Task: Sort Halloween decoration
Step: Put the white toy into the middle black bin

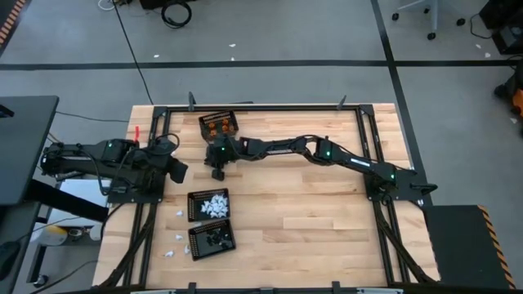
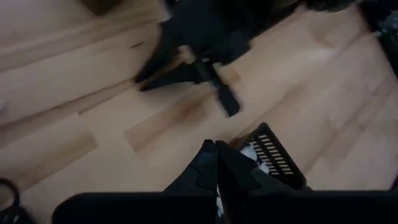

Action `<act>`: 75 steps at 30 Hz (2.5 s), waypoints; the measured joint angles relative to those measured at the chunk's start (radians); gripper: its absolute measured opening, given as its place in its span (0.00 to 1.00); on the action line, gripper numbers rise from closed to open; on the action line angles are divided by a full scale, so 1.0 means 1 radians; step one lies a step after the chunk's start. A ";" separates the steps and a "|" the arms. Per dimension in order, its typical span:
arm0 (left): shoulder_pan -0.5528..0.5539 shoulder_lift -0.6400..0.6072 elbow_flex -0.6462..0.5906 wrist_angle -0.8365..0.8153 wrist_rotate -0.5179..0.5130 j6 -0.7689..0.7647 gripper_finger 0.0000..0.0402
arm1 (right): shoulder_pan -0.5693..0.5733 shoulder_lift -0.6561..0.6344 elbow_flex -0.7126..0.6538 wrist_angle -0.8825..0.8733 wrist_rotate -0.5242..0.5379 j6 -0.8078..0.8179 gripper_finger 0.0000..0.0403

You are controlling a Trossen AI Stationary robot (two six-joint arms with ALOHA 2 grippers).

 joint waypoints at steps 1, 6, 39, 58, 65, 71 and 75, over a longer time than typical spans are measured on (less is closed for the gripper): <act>0.003 0.007 0.000 -0.009 -0.005 -0.021 0.02 | -0.004 -0.015 -0.002 -0.034 -0.025 0.030 0.15; 0.038 0.146 0.001 -0.055 0.020 0.001 0.02 | -0.023 -0.146 -0.004 -0.222 -0.171 0.125 0.16; 0.775 0.814 0.018 -0.047 0.151 0.744 0.45 | 0.001 -0.637 0.000 -0.886 -0.126 -0.007 0.14; 0.835 1.134 0.217 -0.196 0.023 1.063 0.43 | 0.028 -0.637 0.000 -0.859 -0.157 -0.030 0.14; 0.794 1.196 0.217 -0.199 -0.068 1.107 0.43 | 0.034 -0.637 0.000 -0.829 -0.163 -0.035 0.14; 0.791 1.219 0.210 -0.167 -0.085 1.153 0.43 | 0.034 -0.637 0.000 -0.830 -0.184 -0.035 0.14; 0.791 1.219 0.207 -0.153 -0.086 1.203 0.43 | 0.034 -0.637 0.000 -0.830 -0.185 -0.035 0.14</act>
